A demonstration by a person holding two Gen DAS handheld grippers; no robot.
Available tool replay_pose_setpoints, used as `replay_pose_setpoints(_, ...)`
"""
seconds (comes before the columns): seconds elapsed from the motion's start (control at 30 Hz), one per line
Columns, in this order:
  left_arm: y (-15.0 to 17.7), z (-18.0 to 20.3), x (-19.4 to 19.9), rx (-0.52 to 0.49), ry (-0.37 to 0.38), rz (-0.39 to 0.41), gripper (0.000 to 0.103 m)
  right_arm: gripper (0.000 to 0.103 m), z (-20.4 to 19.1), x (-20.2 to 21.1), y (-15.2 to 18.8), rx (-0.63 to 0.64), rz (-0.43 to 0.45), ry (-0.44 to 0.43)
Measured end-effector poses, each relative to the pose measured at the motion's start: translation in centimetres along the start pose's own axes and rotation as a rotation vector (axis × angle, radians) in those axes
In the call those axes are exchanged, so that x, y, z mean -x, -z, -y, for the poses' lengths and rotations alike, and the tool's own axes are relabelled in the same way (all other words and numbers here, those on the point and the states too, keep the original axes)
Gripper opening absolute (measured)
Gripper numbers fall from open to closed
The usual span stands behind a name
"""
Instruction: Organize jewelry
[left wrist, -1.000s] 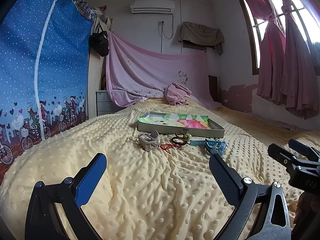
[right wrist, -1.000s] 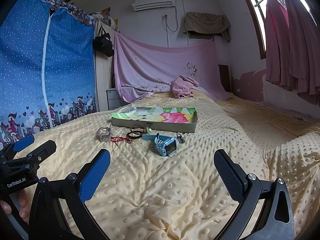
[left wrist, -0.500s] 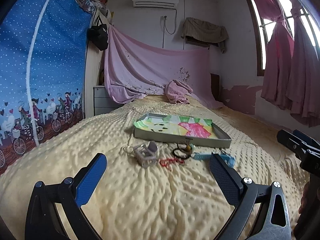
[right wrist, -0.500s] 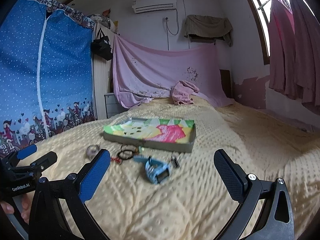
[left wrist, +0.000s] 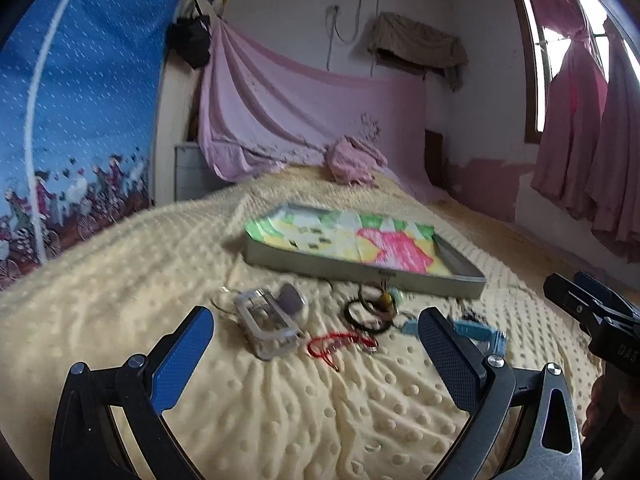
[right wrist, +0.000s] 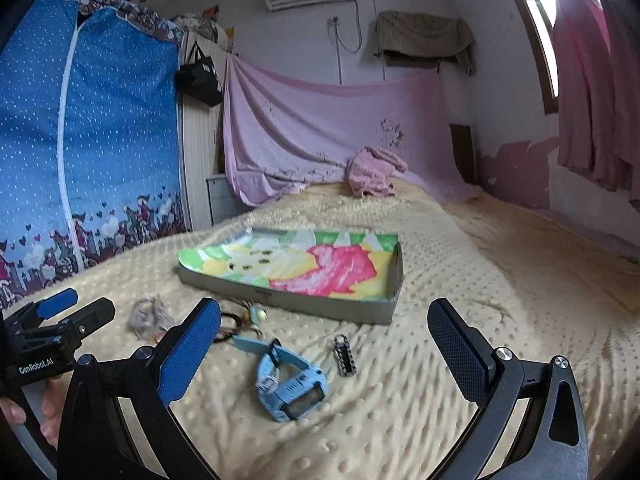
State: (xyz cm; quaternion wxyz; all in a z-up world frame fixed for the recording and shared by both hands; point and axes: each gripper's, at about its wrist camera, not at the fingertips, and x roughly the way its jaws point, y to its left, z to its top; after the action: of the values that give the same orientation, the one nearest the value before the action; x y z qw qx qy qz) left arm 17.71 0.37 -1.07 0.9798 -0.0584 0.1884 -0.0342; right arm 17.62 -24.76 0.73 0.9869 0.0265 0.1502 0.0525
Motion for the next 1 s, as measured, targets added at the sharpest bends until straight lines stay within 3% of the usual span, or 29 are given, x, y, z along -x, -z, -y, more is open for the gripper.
replay_pose_setpoints(0.07,0.4,0.0,-0.8,0.004,0.027,-0.034,0.099,0.102,0.5,-0.8,0.6,-0.007,-0.027,-0.015)
replay_pose_setpoints(0.4,1.9,-0.6,-4.7,0.054,0.158,-0.209,0.056,0.100,-0.4,-4.9,4.0,0.016,-0.200,-0.139)
replay_pose_setpoints(0.5,2.0,-0.6,-5.6,0.063,0.162,-0.243,0.044,0.093,-0.5,-5.5,4.5,0.019,-0.224,-0.148)
replay_pose_setpoints(0.63,2.0,-0.9,-6.3,0.085,0.139,-0.260,0.043,0.066,-0.6,-5.9,4.9,0.023,-0.253,-0.147)
replay_pose_setpoints(0.8,1.8,-1.0,-6.9,0.097,0.116,-0.253,0.042,0.056,-1.3,-5.9,4.8,0.061,-0.245,-0.159)
replay_pose_setpoints(1.0,1.8,-0.7,-7.4,0.084,0.111,-0.268,0.024,0.047,-2.3,-5.8,4.7,0.112,-0.236,-0.158)
